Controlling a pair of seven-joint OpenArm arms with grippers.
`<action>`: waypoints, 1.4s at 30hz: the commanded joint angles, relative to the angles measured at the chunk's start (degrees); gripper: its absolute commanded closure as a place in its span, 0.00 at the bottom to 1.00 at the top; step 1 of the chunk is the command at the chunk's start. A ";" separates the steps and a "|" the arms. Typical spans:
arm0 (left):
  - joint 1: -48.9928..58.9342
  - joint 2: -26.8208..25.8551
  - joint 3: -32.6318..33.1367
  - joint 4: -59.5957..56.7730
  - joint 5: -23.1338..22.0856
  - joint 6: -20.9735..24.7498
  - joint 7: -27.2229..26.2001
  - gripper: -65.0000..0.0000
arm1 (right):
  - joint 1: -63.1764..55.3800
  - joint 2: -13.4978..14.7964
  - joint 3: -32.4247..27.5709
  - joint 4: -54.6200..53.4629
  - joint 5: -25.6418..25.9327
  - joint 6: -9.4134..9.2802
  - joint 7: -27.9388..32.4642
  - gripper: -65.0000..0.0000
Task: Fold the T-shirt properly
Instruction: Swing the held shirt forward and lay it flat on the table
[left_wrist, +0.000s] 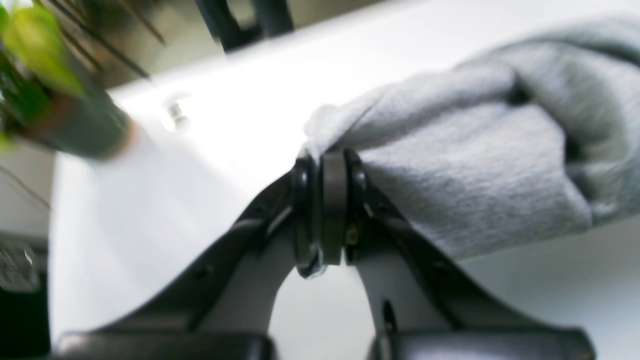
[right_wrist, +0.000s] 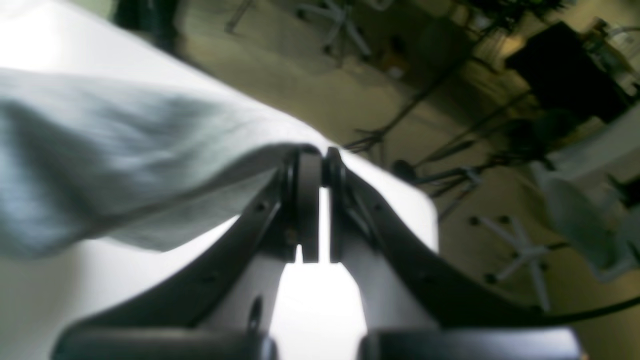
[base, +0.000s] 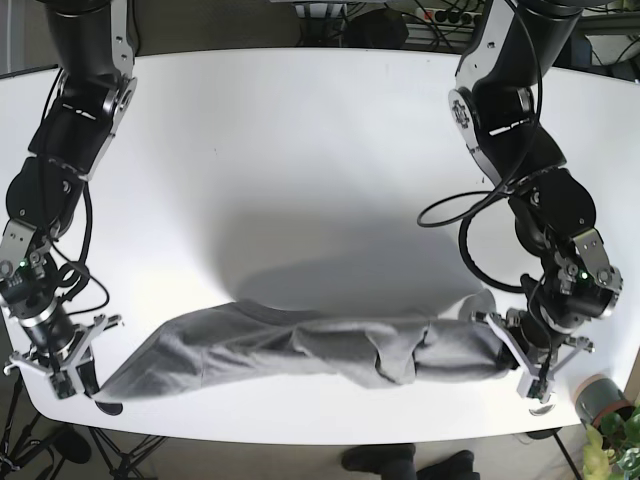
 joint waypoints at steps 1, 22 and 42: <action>0.70 -0.41 0.01 2.78 -0.38 -0.03 -1.35 1.00 | -1.20 -0.54 1.57 2.57 0.24 -0.40 0.96 1.00; 28.22 -0.76 -4.30 9.99 -0.38 -2.67 -5.39 1.00 | -29.25 -8.45 7.99 11.10 0.42 -0.40 0.96 1.00; 40.26 -2.17 -13.44 8.23 -0.20 -4.56 -5.39 1.00 | -39.79 -11.18 12.91 8.37 0.33 -0.40 1.05 1.00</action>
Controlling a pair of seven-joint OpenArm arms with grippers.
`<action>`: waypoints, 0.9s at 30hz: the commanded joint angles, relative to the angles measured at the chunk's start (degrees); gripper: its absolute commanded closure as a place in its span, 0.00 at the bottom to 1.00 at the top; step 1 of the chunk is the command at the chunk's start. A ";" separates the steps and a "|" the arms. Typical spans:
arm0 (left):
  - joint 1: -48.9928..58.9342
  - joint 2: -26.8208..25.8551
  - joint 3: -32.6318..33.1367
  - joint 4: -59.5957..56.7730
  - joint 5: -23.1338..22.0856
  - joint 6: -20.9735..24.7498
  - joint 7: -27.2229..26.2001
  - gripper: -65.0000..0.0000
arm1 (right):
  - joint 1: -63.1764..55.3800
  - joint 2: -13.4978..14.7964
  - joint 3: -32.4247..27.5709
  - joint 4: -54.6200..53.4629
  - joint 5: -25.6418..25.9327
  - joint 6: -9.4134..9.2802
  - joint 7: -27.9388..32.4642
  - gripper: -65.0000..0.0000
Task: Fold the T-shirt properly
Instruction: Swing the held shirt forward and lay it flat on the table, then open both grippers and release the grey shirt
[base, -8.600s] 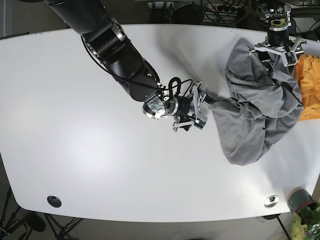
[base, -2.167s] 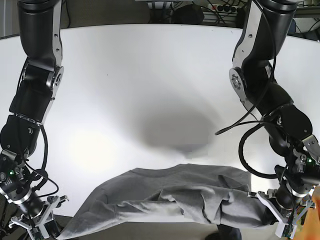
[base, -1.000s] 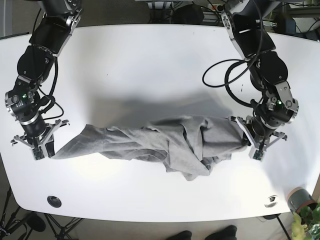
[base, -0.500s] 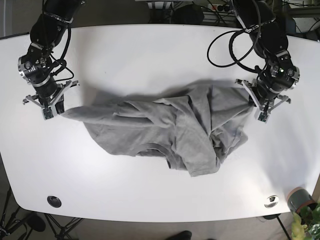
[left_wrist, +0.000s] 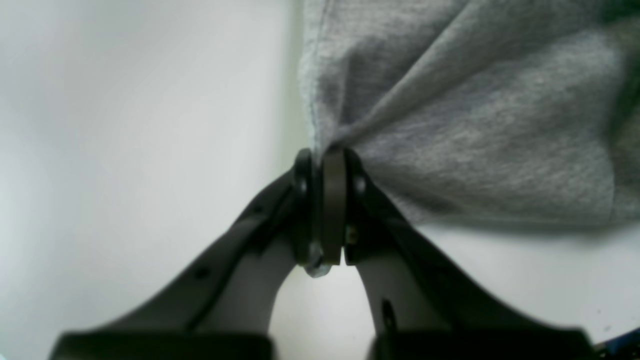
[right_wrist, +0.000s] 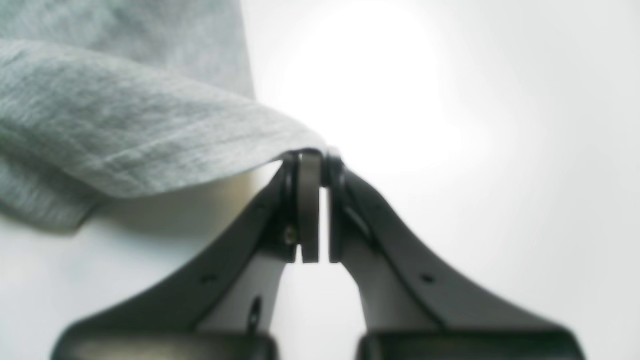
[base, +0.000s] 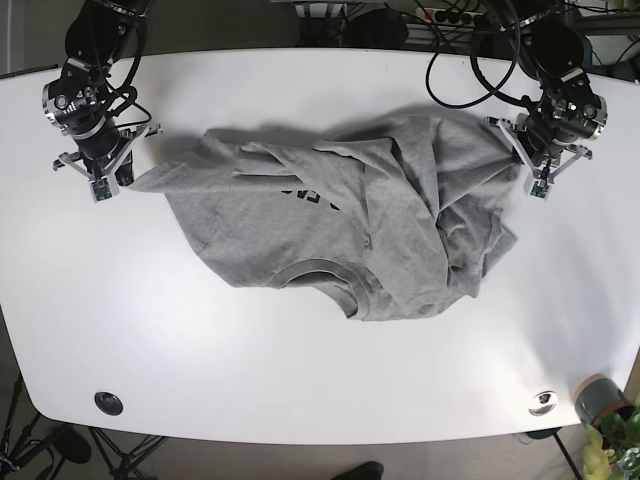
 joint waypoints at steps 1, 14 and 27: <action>0.24 -0.49 -2.23 0.82 -0.14 -0.06 -0.76 1.00 | -0.15 0.80 0.54 -0.50 0.31 -0.38 1.09 1.00; -0.81 -1.98 -8.92 -6.13 -0.14 -0.06 -0.85 1.00 | -1.82 0.63 2.91 -1.56 0.83 -0.38 1.18 1.00; -1.78 -1.89 -7.24 -5.86 -0.14 -0.06 -0.76 1.00 | -1.90 -1.92 3.09 -0.33 0.83 -0.38 0.91 0.47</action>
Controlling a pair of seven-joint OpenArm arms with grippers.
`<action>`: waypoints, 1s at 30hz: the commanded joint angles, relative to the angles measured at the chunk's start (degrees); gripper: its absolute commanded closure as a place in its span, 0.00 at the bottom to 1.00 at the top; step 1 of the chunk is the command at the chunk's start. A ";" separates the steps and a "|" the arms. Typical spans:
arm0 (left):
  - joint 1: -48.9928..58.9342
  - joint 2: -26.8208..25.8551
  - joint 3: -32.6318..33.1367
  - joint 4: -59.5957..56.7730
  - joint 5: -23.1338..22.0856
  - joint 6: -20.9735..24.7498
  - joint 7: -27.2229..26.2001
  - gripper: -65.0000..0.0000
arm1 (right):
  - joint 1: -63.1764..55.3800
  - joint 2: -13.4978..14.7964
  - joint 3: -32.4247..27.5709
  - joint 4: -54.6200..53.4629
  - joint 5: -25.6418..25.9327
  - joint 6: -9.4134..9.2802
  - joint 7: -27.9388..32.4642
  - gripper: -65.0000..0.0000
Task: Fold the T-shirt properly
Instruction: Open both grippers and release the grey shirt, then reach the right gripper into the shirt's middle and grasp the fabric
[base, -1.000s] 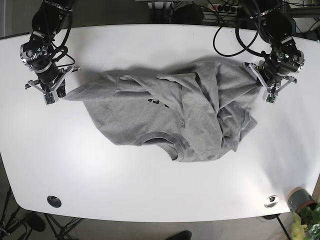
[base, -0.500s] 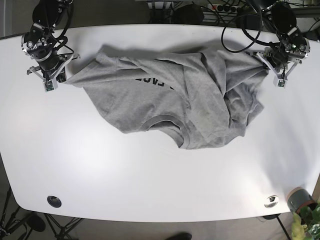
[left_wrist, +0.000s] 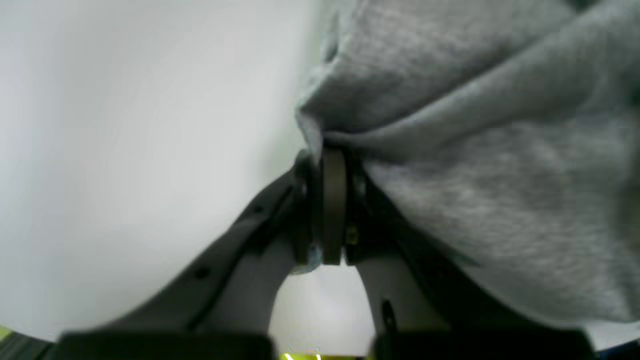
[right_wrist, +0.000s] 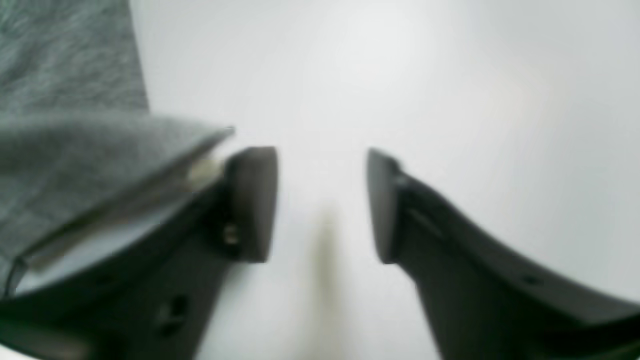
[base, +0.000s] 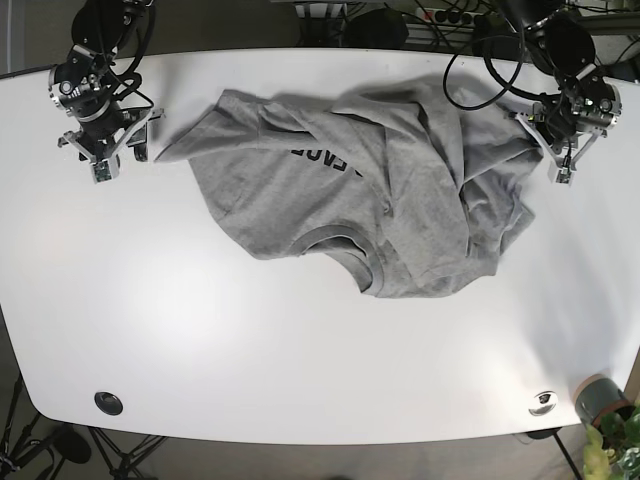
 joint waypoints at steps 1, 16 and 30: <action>-0.36 -0.98 0.06 1.13 -0.40 0.12 -0.80 1.00 | 0.26 0.55 0.38 1.86 0.83 -0.29 0.89 0.43; -0.54 -1.15 0.32 2.19 -0.49 0.12 -0.72 0.46 | 2.46 1.16 -5.16 3.36 9.89 -0.29 0.72 0.32; -0.01 -5.72 -2.49 13.18 -16.58 0.12 8.87 0.38 | 8.70 0.99 -16.24 2.92 9.89 -0.29 0.63 0.32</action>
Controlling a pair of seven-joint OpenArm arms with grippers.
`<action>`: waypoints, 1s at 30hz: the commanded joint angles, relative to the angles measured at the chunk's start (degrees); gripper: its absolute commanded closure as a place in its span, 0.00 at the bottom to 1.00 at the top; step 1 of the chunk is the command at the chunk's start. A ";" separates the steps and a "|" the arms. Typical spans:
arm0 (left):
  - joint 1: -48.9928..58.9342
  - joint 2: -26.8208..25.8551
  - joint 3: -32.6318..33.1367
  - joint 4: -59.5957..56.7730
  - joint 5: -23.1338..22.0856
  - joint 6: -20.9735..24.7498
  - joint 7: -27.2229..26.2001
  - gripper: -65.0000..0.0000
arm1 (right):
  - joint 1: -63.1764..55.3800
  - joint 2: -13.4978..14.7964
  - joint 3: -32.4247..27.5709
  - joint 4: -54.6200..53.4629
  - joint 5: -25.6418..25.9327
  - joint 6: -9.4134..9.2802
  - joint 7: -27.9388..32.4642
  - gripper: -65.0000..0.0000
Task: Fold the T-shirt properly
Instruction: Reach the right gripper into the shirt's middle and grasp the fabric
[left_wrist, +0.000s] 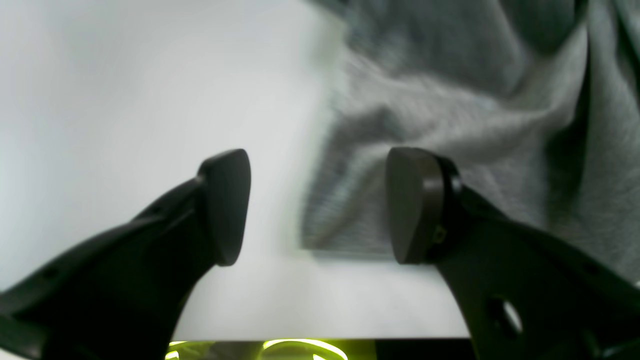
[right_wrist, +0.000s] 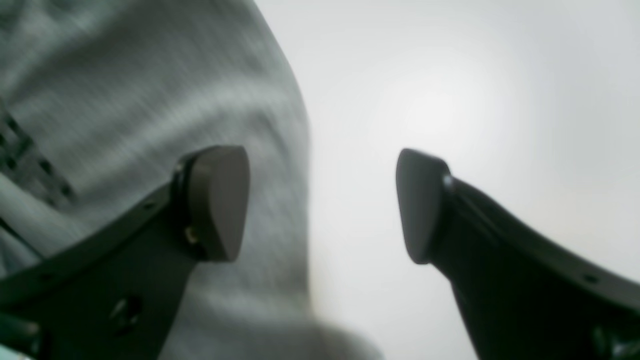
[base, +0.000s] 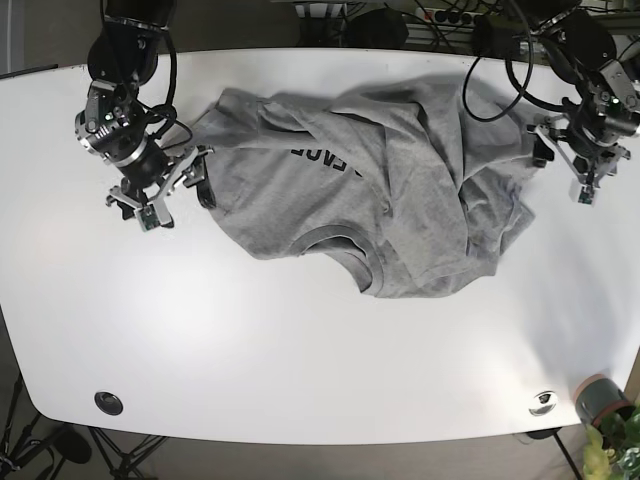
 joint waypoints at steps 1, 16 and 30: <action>-0.29 -1.59 -2.21 1.50 -5.12 0.07 1.37 0.38 | 2.67 0.44 -2.36 0.64 0.71 0.08 0.50 0.32; 0.59 -4.85 -9.78 1.42 -11.01 0.07 3.31 0.38 | 23.16 0.00 -16.43 -17.12 1.32 0.08 -6.36 0.32; 0.67 -1.51 -9.60 1.42 4.64 0.07 -1.88 0.38 | 43.38 -6.86 -18.98 -51.49 0.80 0.08 0.23 0.32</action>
